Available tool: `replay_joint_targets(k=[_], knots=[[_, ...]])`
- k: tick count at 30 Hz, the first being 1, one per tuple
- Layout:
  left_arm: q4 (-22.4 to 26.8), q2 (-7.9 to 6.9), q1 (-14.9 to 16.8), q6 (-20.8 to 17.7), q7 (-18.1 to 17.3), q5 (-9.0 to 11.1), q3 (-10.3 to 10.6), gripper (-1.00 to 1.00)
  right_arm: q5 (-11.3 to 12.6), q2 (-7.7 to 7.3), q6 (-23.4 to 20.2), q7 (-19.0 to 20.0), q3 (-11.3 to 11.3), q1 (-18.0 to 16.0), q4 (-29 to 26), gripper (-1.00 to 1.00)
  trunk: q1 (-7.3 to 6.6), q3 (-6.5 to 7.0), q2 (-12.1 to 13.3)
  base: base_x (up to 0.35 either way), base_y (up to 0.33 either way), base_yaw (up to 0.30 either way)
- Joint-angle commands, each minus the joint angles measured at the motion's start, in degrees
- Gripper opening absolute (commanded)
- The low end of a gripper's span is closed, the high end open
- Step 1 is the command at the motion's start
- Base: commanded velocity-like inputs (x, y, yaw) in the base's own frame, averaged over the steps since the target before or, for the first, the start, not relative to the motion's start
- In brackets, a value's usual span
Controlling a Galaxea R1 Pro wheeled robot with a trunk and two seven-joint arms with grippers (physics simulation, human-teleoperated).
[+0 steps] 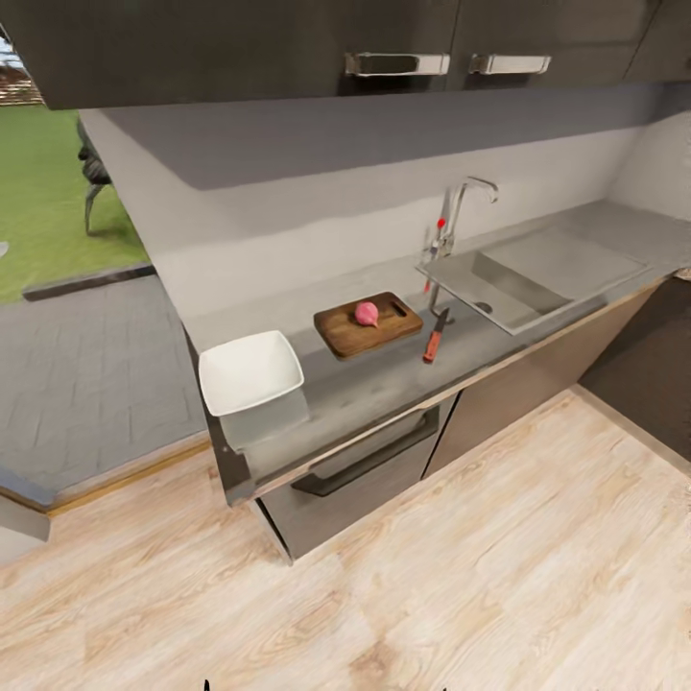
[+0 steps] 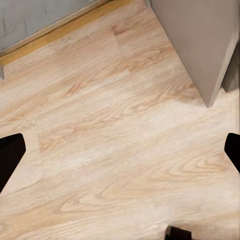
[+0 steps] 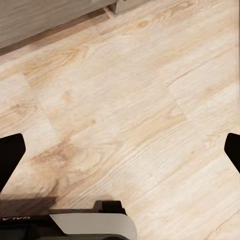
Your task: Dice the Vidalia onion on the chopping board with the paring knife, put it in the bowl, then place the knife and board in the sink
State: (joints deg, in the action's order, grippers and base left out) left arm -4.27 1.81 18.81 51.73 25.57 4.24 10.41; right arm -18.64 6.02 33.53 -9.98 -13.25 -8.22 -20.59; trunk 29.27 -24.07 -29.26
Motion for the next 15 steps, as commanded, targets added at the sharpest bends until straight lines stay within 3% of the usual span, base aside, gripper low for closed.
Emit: replay_joint_targets(k=[1,11,15], knots=[[-0.21,0.03,0.09,0.30,0.09,0.42,0.49,1.00,-0.61,0.04,0.14,-0.30,-0.28,-0.04,0.08,1.00,0.02,0.01,-0.07,0.003,0.004,-0.122],[-0.20,0.03,0.09,0.30,0.09,0.42,0.49,1.00,-0.61,0.04,0.14,-0.30,-0.28,-0.04,0.09,1.00,0.02,0.85,-0.07,0.001,0.002,-0.116],[-0.19,0.03,0.09,0.30,0.09,0.42,0.49,1.00,-0.61,0.04,0.14,-0.30,-0.28,-0.04,0.10,1.00,0.02,1.19,-0.07,0.000,0.136,-0.114]])
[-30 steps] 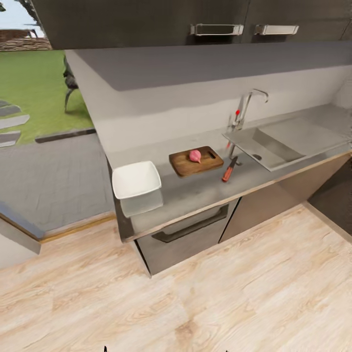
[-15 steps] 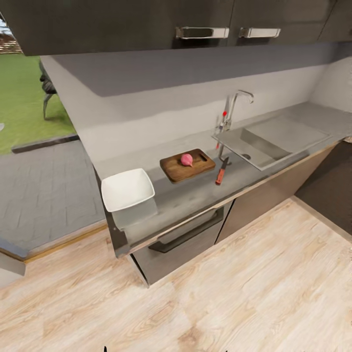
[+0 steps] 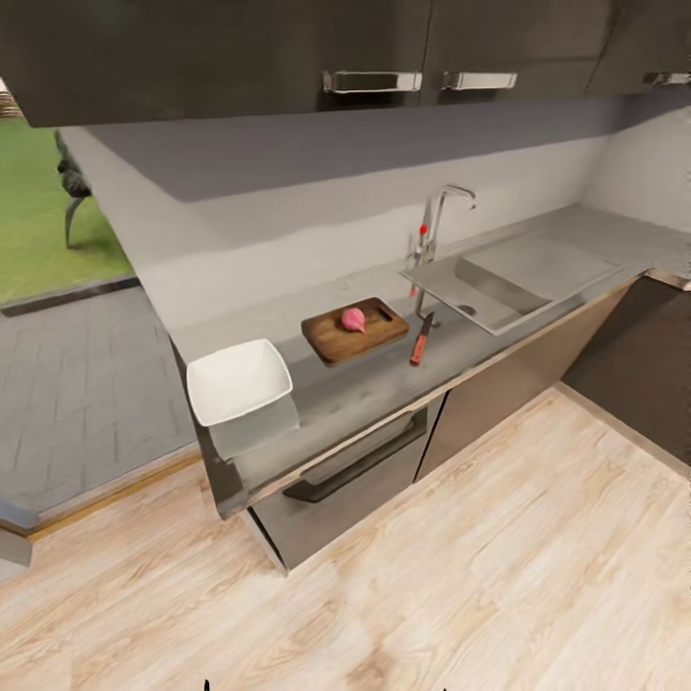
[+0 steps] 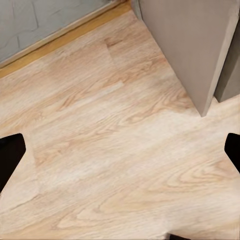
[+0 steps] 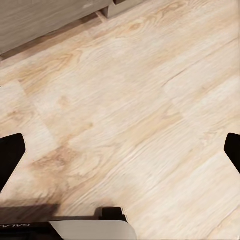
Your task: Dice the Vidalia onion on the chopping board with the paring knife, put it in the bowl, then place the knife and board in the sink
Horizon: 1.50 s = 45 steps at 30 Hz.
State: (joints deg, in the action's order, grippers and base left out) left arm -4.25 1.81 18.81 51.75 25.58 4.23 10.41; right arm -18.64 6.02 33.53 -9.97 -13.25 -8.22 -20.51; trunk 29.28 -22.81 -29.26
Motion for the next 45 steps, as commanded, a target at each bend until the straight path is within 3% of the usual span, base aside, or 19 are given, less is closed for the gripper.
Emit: replay_joint_targets(k=[1,14,20,23,24,27,28,35,36,37,39,40,45], knots=[[-0.22,0.03,0.08,0.28,0.08,0.43,0.49,1.00,-0.61,0.05,0.13,-0.31,-0.28,-0.04,0.03,1.00,0.02,0.01,-0.07,0.016,0.243,-0.114],[-0.23,0.03,0.08,0.28,0.08,0.43,0.49,1.00,-0.61,-0.37,-0.32,-0.60,-0.68,-0.04,-0.25,1.00,0.02,0.49,-0.07,0.015,0.067,-0.050],[-0.23,0.03,0.08,0.28,0.08,0.43,0.49,1.00,-0.65,-1.08,-2.94,-3.37,-0.91,-0.10,-5.47,1.00,0.02,0.50,-0.07,0.000,0.000,0.000],[-0.23,0.03,0.08,0.28,0.08,0.43,0.49,1.00,-0.49,-1.27,-10.55,-5.47,-0.96,-0.15,-13.14,1.00,0.02,0.50,-0.07,0.000,0.000,0.000],[-0.23,0.03,0.08,0.28,0.08,0.43,0.49,1.00,0.57,-1.33,-20.10,-6.26,-0.92,-0.14,-22.41,1.00,0.02,0.50,-0.07,0.000,0.000,0.000],[-0.23,0.03,0.08,0.28,0.08,0.43,0.49,1.00,2.80,-1.35,-27.17,-6.56,-0.91,-0.19,-31.74,1.00,0.02,0.50,-0.07,0.000,0.000,0.000],[-0.23,0.08,0.08,0.28,0.08,0.43,0.49,1.00,4.18,-1.36,-32.44,-6.66,-0.90,-0.21,-38.95,1.00,0.02,0.50,-0.07,0.000,0.000,0.000],[-0.23,0.12,0.08,0.21,0.08,0.43,0.49,1.00,5.12,-1.39,-51.78,-6.67,-0.70,-0.68,-59.29,1.00,0.02,0.50,-0.07,0.000,0.000,0.000],[-0.23,0.12,0.08,0.21,0.08,0.43,0.50,1.00,5.12,-1.37,-57.01,-6.82,-0.19,-3.13,-65.00,1.00,0.02,0.50,-0.07,0.000,0.000,0.000],[-0.23,0.12,0.08,0.20,0.08,0.43,0.49,1.00,5.12,-1.37,-58.85,-6.91,0.13,-4.82,-66.17,1.00,0.02,0.50,-0.07,0.000,0.000,0.000],[-0.23,0.12,0.08,0.20,0.08,0.43,0.49,1.00,5.07,-1.36,-62.10,-6.96,0.48,-7.84,-67.19,1.00,0.02,0.50,-0.07,0.000,0.000,0.000],[-0.23,0.12,0.08,0.19,0.08,0.43,0.49,1.00,5.00,-1.36,-68.10,-6.86,0.77,-13.58,-67.91,1.00,0.02,0.50,-0.07,0.000,0.000,0.000],[-0.23,0.19,0.08,0.18,0.08,0.43,0.49,1.00,4.78,-1.36,-76.32,-7.01,2.39,-26.35,-67.88,1.00,0.02,0.50,-0.07,0.000,0.000,0.000]])
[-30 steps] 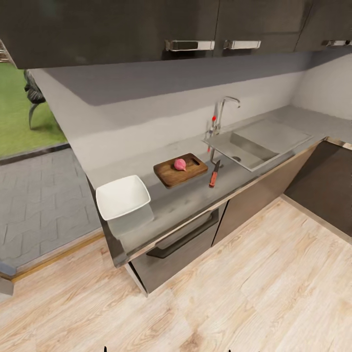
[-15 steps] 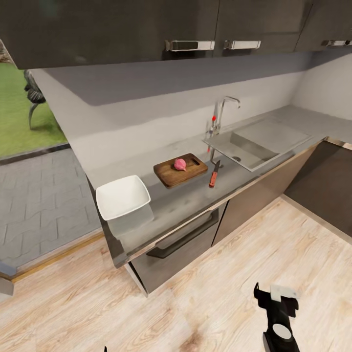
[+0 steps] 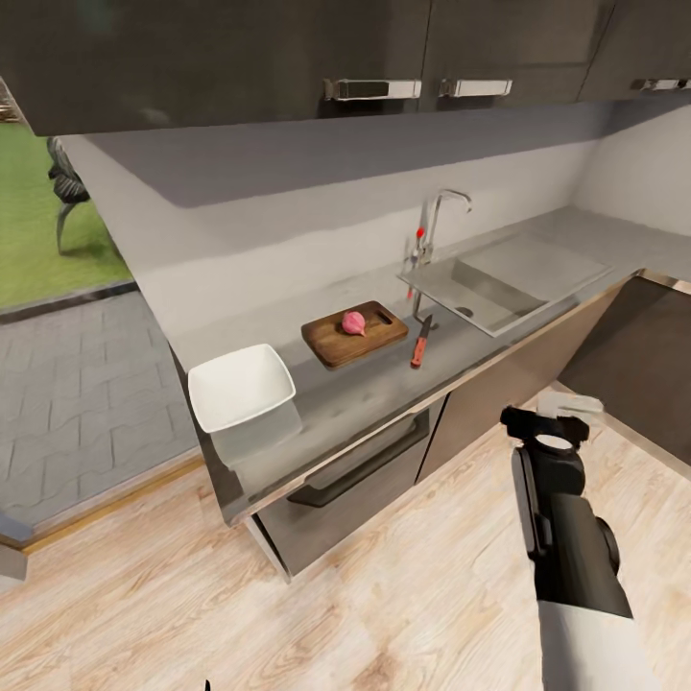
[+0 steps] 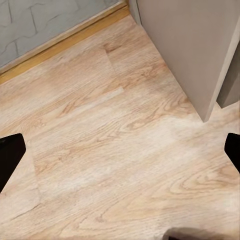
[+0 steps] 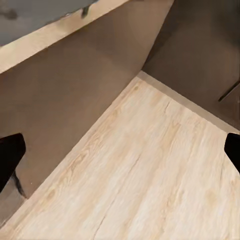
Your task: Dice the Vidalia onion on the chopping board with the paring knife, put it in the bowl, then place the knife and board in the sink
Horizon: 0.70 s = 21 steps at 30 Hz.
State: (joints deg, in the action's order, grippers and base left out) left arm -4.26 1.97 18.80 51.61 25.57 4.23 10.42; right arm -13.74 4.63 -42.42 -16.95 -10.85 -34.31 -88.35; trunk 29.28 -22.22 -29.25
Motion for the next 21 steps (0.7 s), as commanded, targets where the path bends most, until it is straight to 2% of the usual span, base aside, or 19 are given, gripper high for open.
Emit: replay_joint_targets(k=[1,2,3,5,7,9,12,13,14,16,17,20,21], knots=[[-0.22,0.04,0.09,0.19,0.09,0.42,0.48,1.00,-0.14,0.02,-2.39,-0.14,1.07,-3.11,0.02,1.00,0.02,-0.09,-0.08,0.000,0.000,0.000],[-0.22,0.04,0.09,-0.06,0.06,0.42,0.48,1.00,-0.14,0.04,-4.43,-0.43,2.42,-5.86,0.12,1.00,0.02,-0.09,-0.08,0.000,0.000,0.000],[-0.22,0.05,0.09,-0.95,-0.03,0.42,0.48,1.00,-0.14,0.29,-8.40,-1.87,6.52,-12.38,1.47,1.00,0.02,-0.09,-0.08,0.000,0.000,0.000],[-0.22,0.05,0.09,-1.24,-0.05,0.42,0.48,1.00,-0.14,0.68,-9.55,-2.86,8.58,-16.25,4.01,1.00,0.02,-0.09,-0.08,0.000,0.000,0.000],[-0.22,0.05,0.09,-1.33,-0.06,0.42,0.48,1.00,-0.14,1.08,-9.99,-3.36,9.43,-18.81,6.23,1.00,0.02,-0.09,-0.08,0.000,0.000,0.000],[-0.22,0.05,0.09,-1.42,-0.07,0.42,0.48,1.00,-0.14,1.90,-10.36,-3.78,10.17,-22.87,9.94,1.00,0.02,-0.09,-0.08,0.000,0.000,0.000],[-0.22,0.05,0.09,-1.50,-0.08,0.42,0.48,1.00,-0.05,2.77,-10.66,-4.08,10.67,-30.67,17.02,1.00,0.02,-0.09,-0.08,0.000,0.000,0.000],[-0.22,0.05,0.09,-1.50,-0.10,0.42,0.48,1.00,-0.02,2.85,-10.70,-4.11,10.71,-32.31,18.56,1.00,0.02,-0.09,-0.08,0.000,0.000,0.000],[-0.22,0.06,0.09,-1.50,-0.09,0.42,0.48,1.00,0.03,2.97,-10.74,-4.15,10.76,-35.58,21.67,1.00,0.02,-0.09,-0.08,0.000,0.000,0.000],[-0.22,0.07,0.09,-1.51,-0.09,0.42,0.48,1.00,0.06,3.07,-10.74,-4.18,10.79,-38.70,24.71,1.00,0.02,-0.09,-0.08,0.000,0.000,0.000],[-0.22,0.10,0.09,-1.51,-0.09,0.42,0.48,1.00,0.11,3.14,-10.72,-4.20,10.80,-41.46,27.48,1.00,0.02,-0.09,-0.08,0.000,0.000,0.000],[-0.22,0.10,0.09,-1.51,-0.08,0.42,0.48,1.00,0.24,3.29,-10.53,-4.18,10.78,-46.05,32.57,1.00,0.02,-0.09,-0.08,0.000,0.000,0.000],[-0.22,0.11,0.09,-1.51,-0.08,0.42,0.48,1.00,0.32,3.32,-10.47,-4.17,10.77,-46.54,33.32,1.00,0.02,-0.09,-0.08,0.000,0.000,0.000]])
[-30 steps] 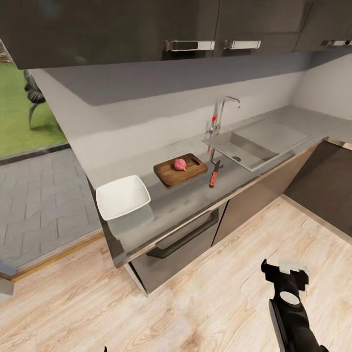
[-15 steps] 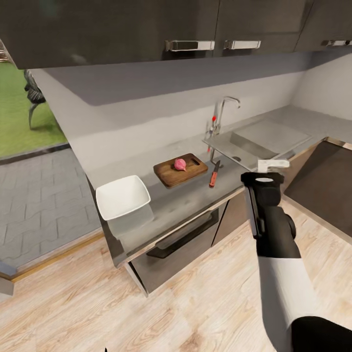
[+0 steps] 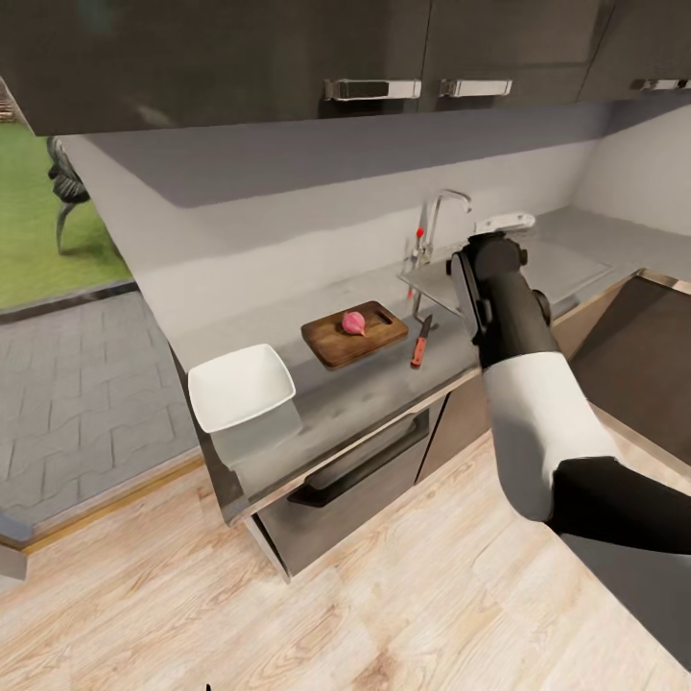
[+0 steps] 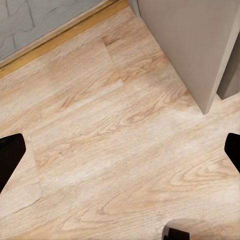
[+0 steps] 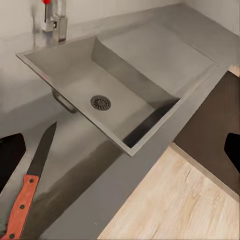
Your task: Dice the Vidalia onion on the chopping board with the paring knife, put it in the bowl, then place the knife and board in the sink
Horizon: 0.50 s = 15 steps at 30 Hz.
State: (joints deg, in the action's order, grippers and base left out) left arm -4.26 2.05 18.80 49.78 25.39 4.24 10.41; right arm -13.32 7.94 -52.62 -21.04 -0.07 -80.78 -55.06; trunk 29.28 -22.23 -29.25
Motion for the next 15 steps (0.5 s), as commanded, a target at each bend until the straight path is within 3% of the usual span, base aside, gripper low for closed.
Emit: replay_joint_targets(k=[1,5,13,15], knots=[[-0.22,0.04,0.09,0.32,0.10,0.42,0.49,1.00,0.02,0.10,-0.20,-0.08,-0.01,-0.46,0.73,1.00,0.02,-0.08,-0.08,0.000,0.000,0.000],[-0.22,0.06,0.09,0.32,0.10,0.42,0.49,1.00,1.42,0.76,0.23,-0.06,-0.03,-1.50,4.12,1.00,0.02,-0.08,-0.08,0.000,0.000,0.000],[-0.22,0.06,0.09,0.23,0.10,0.42,0.49,1.00,8.99,1.05,5.25,-0.08,-0.33,-1.92,7.90,1.00,0.02,-0.08,-0.08,0.000,0.000,0.000],[-0.22,0.06,0.09,0.23,0.10,0.42,0.49,1.00,9.56,1.12,5.46,-0.02,-0.48,-1.86,8.01,1.00,0.02,-0.08,-0.08,0.000,0.000,0.000]])
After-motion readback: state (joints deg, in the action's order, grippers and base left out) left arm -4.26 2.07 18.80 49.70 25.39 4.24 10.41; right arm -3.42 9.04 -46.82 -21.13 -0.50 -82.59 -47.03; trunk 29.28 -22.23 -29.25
